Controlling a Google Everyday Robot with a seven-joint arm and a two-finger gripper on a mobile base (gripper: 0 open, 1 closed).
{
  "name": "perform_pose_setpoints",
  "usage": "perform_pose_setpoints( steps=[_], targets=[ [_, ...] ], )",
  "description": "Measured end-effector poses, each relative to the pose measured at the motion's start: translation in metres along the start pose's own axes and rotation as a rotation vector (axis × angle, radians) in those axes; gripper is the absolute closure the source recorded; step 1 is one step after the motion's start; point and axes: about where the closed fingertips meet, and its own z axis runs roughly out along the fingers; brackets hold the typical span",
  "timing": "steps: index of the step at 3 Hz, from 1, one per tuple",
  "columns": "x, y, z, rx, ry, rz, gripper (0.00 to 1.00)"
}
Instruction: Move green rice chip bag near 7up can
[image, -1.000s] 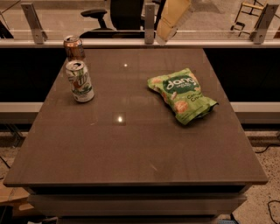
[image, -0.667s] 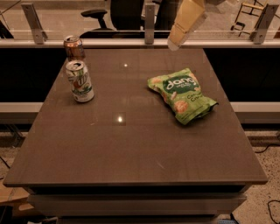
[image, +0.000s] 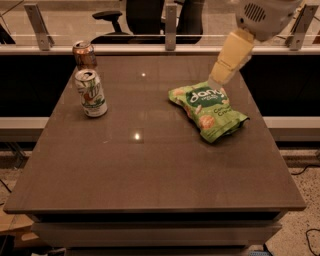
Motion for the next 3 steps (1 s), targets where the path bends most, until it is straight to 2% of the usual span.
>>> perform_pose_setpoints(
  steps=[2,3],
  targets=[
    [-0.019,-0.005,0.002,0.024,-0.066,-0.005,0.00],
    [-0.029,-0.011,0.011,0.031,-0.037,0.011,0.00]
  ],
)
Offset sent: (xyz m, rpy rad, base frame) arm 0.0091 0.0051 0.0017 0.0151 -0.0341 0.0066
